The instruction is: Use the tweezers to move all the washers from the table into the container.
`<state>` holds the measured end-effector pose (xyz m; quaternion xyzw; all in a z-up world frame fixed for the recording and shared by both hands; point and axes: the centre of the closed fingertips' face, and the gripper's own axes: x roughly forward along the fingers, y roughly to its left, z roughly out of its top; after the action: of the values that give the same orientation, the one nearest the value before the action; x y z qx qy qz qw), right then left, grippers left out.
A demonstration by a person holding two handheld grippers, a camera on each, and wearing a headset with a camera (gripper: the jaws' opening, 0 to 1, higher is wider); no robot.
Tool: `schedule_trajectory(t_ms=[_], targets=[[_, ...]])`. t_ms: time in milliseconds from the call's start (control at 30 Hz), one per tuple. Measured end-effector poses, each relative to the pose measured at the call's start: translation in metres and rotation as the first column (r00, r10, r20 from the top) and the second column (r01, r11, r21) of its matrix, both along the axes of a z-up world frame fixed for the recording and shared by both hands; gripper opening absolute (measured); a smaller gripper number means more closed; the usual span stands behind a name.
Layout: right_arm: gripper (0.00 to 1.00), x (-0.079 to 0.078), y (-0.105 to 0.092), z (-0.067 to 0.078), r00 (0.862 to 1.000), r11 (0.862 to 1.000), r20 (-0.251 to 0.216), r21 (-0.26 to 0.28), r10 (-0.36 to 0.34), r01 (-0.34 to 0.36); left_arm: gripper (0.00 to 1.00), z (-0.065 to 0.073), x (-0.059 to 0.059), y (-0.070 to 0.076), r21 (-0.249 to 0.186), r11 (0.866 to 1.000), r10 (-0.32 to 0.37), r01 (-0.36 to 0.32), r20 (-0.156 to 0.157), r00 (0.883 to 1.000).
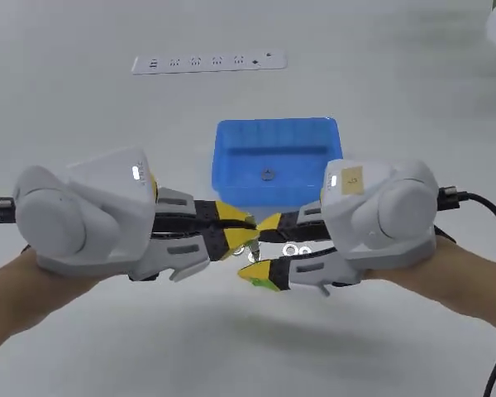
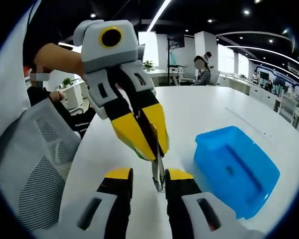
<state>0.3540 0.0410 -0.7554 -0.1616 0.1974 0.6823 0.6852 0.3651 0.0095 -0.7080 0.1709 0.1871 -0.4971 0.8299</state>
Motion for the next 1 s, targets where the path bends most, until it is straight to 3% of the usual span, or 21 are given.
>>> schedule_trajectory(t_ms=[167, 467, 700, 900, 1000], targets=[[0.21, 0.002, -0.002, -0.015, 0.997, 0.996, 0.014, -0.056, 0.074, -0.073, 0.06, 0.000, -0.001, 0.000, 0.002, 1.000, -0.009, 0.009, -0.003, 1.000], [0.13, 0.008, 0.001, -0.014, 0.992, 0.991, -0.003, -0.036, 0.126, -0.126, 0.06, -0.001, -0.001, 0.002, 0.004, 1.000, -0.006, 0.006, -0.003, 1.000], [0.10, 0.006, 0.001, -0.014, 0.985, 0.985, 0.028, -0.032, 0.170, -0.169, 0.06, -0.001, -0.001, 0.000, 0.010, 1.000, -0.012, 0.012, -0.001, 1.000], [0.10, 0.007, 0.002, -0.014, 0.986, 0.986, 0.034, -0.030, 0.165, -0.164, 0.06, 0.000, 0.000, 0.000, 0.039, 0.999, 0.003, -0.004, 0.012, 1.000], [0.10, 0.005, 0.002, -0.014, 0.987, 0.987, 0.032, -0.025, 0.161, -0.160, 0.07, -0.001, -0.001, 0.002, 0.029, 0.999, 0.023, -0.023, 0.002, 1.000]])
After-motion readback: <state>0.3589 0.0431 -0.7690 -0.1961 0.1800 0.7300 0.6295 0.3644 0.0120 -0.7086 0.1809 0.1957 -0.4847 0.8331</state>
